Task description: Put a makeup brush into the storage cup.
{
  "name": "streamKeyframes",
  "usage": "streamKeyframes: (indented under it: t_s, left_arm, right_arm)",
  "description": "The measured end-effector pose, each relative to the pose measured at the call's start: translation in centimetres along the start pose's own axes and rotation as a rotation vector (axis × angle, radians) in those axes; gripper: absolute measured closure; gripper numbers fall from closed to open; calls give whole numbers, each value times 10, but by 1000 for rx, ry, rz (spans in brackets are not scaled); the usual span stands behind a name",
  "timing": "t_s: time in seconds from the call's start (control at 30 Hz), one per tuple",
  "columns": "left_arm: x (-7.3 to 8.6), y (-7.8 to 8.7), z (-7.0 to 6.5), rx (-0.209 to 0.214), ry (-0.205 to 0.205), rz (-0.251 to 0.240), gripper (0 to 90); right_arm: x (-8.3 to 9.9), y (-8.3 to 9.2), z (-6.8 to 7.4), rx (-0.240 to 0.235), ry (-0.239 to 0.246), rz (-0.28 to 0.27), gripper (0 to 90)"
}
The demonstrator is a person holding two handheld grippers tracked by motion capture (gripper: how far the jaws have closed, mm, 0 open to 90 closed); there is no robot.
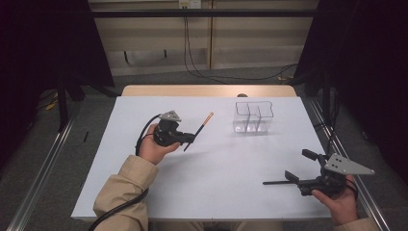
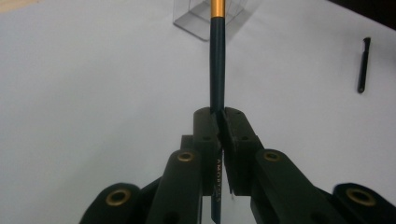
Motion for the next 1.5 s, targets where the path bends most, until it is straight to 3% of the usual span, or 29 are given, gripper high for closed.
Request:
streamKeyframes:
  t_s: [0.27, 0.7, 1.5]
  left_arm:
    - [3, 1, -4, 12, 7, -75, 847]
    - [3, 4, -19, 94, 12, -210, 847]
    - [8, -2, -43, 193, 15, -275, 847]
  right_arm:
    - [0, 0, 0, 1, 2, 0, 0]
    - [-1, -1, 0, -2, 6, 0, 0]
    - [-1, -6, 1, -11, 0, 3, 0]
Point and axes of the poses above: each handheld gripper's, and its own axes: y roughly backward along the jaws, x roughly out of its underside, z roughly to its left, the point moved 3 cm from there along -y, roughly forward along the jaws, and after that the axes turned 10 degrees about y, right-handed, at the moved point
